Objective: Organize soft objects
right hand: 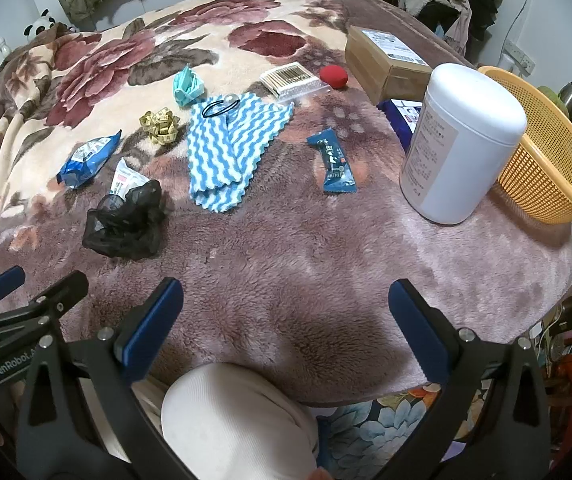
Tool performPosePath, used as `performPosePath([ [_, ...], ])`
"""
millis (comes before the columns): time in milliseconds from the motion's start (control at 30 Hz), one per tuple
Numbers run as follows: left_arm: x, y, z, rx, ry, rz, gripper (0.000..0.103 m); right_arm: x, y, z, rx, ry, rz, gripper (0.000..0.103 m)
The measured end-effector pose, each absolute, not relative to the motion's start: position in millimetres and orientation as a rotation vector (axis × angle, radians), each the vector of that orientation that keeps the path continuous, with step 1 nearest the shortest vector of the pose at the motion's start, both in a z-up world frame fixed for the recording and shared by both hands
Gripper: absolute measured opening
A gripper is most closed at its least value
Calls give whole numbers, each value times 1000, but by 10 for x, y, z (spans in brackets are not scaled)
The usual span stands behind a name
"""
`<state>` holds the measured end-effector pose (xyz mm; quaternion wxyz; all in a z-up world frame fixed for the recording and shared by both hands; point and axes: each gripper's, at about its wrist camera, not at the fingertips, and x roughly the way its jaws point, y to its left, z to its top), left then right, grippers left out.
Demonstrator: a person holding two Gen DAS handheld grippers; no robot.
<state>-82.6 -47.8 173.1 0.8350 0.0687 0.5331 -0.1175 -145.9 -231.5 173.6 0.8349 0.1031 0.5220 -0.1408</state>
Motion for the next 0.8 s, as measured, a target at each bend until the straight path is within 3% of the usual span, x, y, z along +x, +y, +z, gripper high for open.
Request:
performPosePath([
  [800, -398, -629, 1301, 63, 1228, -274, 102, -1337, -2657, 1421, 260, 1148, -349, 103],
])
